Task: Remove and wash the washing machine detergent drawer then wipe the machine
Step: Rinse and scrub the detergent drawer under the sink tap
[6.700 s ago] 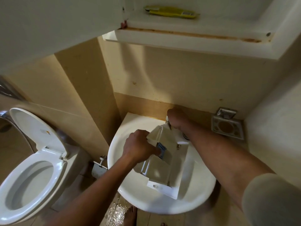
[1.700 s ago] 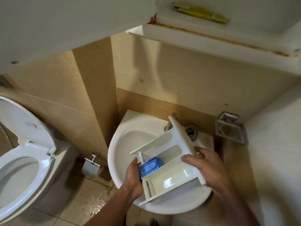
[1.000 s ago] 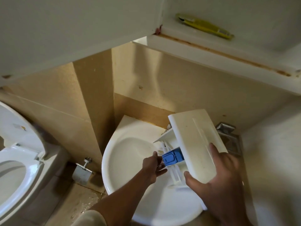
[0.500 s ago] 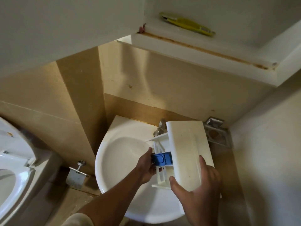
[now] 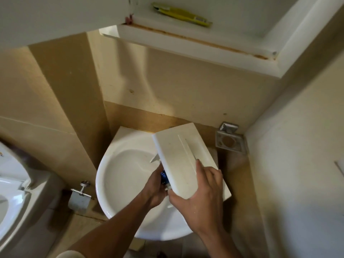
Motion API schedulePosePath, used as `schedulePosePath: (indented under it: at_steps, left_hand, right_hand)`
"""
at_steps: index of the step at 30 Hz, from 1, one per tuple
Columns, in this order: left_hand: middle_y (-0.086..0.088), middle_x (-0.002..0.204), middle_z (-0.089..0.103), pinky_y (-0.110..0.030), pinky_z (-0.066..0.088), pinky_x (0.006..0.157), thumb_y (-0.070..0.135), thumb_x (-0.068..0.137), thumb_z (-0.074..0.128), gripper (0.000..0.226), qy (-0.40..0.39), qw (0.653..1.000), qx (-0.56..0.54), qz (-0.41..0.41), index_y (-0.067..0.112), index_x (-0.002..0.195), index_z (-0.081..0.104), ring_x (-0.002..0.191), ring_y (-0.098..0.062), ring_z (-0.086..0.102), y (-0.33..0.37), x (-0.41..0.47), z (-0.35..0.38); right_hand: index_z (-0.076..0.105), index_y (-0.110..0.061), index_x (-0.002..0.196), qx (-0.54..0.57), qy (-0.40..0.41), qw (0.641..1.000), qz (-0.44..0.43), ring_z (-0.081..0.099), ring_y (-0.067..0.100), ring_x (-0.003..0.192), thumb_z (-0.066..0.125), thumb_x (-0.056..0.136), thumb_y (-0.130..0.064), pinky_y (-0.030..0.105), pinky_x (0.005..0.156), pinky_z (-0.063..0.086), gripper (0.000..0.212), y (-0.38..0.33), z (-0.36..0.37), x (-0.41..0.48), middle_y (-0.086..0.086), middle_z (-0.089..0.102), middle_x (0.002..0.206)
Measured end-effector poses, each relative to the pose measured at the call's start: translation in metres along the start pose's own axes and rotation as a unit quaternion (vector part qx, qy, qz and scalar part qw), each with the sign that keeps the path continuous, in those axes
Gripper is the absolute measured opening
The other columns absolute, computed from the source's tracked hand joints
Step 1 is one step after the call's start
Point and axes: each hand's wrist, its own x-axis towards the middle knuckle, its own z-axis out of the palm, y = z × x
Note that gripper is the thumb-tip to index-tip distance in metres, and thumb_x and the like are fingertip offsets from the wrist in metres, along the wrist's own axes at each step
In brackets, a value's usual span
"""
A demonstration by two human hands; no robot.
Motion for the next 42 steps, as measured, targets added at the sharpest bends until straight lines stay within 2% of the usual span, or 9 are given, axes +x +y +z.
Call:
schedulePosePath:
  at_steps: [3, 6, 12, 17, 21, 27, 31, 36, 42]
  left_hand:
    - [-0.032, 0.129, 0.061, -0.055, 0.051, 0.104, 0.042, 0.096, 0.057, 0.05, 0.031, 1.0, 0.001, -0.001, 0.003, 0.126, 0.066, 0.119, -0.045, 0.061, -0.005, -0.005, -0.009]
    - [-0.029, 0.1, 0.066, -0.037, 0.06, 0.062, 0.023, 0.096, 0.051, 0.031, 0.094, 0.995, 0.016, -0.028, -0.001, 0.11, 0.064, 0.079, -0.034, 0.06, 0.0, -0.013, -0.025]
    - [-0.019, 0.079, 0.063, -0.04, 0.049, 0.067, 0.014, 0.098, 0.049, 0.019, 0.058, 0.995, 0.013, -0.074, 0.003, 0.096, 0.064, 0.07, -0.033, 0.055, 0.019, -0.056, -0.061]
    - [-0.022, 0.111, 0.066, -0.047, 0.061, 0.061, 0.033, 0.104, 0.048, 0.035, 0.096, 0.969, -0.221, -0.058, 0.005, 0.12, 0.062, 0.094, -0.039, 0.066, 0.038, -0.075, -0.084]
    - [-0.023, 0.119, 0.072, -0.059, 0.057, 0.089, 0.076, 0.088, 0.043, 0.084, 0.008, 0.951, -0.307, -0.036, 0.003, 0.124, 0.063, 0.103, -0.039, 0.073, 0.043, -0.088, -0.09]
    - [-0.018, 0.118, 0.074, -0.042, 0.063, 0.07, 0.008, 0.106, 0.044, 0.029, 0.038, 0.989, -0.134, 0.046, 0.002, 0.126, 0.065, 0.096, -0.033, 0.074, 0.047, -0.091, -0.066]
    - [-0.016, 0.115, 0.075, -0.042, 0.063, 0.07, 0.006, 0.106, 0.044, 0.028, 0.061, 0.987, -0.134, 0.064, 0.004, 0.125, 0.064, 0.099, -0.032, 0.075, 0.045, -0.098, -0.057]
    - [-0.015, 0.116, 0.075, -0.043, 0.064, 0.071, 0.008, 0.105, 0.047, 0.027, 0.106, 0.983, -0.133, 0.076, 0.003, 0.126, 0.064, 0.101, -0.033, 0.075, 0.035, -0.101, -0.053]
    - [-0.015, 0.112, 0.077, -0.046, 0.061, 0.08, 0.009, 0.105, 0.048, 0.025, 0.15, 0.979, -0.098, 0.101, 0.003, 0.122, 0.066, 0.1, -0.034, 0.075, 0.029, -0.111, -0.05]
  right_hand:
    - [0.048, -0.014, 0.139, 0.0, -0.011, 0.999, -0.049, 0.042, 0.018, 0.121, 0.065, 0.058, -0.069, 0.044, 0.101, 0.047, 0.099, 0.001, -0.002, 0.0, -0.003, 0.052, 0.121]
    - [0.045, -0.016, 0.141, -0.004, -0.08, 0.99, -0.117, 0.038, 0.014, 0.122, 0.065, 0.058, -0.065, 0.029, 0.102, 0.042, 0.098, 0.004, 0.0, 0.003, -0.01, 0.047, 0.121]
    - [0.043, -0.017, 0.141, -0.015, -0.182, 0.964, -0.191, 0.032, 0.015, 0.125, 0.062, 0.06, -0.062, 0.034, 0.111, 0.034, 0.094, -0.015, 0.042, 0.006, -0.006, 0.05, 0.12]
    - [0.04, -0.016, 0.142, -0.022, -0.187, 0.961, -0.204, 0.035, 0.018, 0.128, 0.063, 0.06, -0.06, 0.04, 0.117, 0.024, 0.095, -0.021, 0.084, 0.012, -0.005, 0.049, 0.123]
    - [0.039, -0.018, 0.142, -0.016, -0.2, 0.961, -0.193, 0.033, 0.017, 0.128, 0.066, 0.06, -0.066, 0.035, 0.116, 0.027, 0.099, -0.018, 0.091, 0.017, -0.005, 0.043, 0.127]
    - [0.066, -0.026, 0.11, 0.132, -0.192, 0.972, 0.008, 0.065, 0.008, 0.093, 0.061, 0.084, -0.059, 0.029, 0.078, 0.053, 0.043, -0.022, 0.062, 0.09, -0.01, 0.067, 0.102]
    - [0.065, -0.004, 0.106, 0.039, -0.224, 0.968, 0.107, 0.065, 0.03, 0.094, 0.051, 0.097, -0.044, 0.028, 0.068, 0.042, 0.043, -0.025, 0.094, 0.178, 0.012, 0.069, 0.103]
    - [0.066, -0.01, 0.109, -0.106, -0.313, 0.944, 0.004, 0.064, 0.026, 0.099, 0.061, 0.09, -0.015, 0.028, 0.069, 0.045, 0.021, -0.002, 0.14, 0.219, 0.009, 0.066, 0.11]
    - [0.063, -0.022, 0.092, 0.094, -0.282, 0.949, 0.105, 0.065, 0.02, 0.073, 0.055, 0.089, -0.015, 0.033, 0.063, 0.055, 0.011, 0.056, 0.163, 0.204, 0.004, 0.066, 0.084]
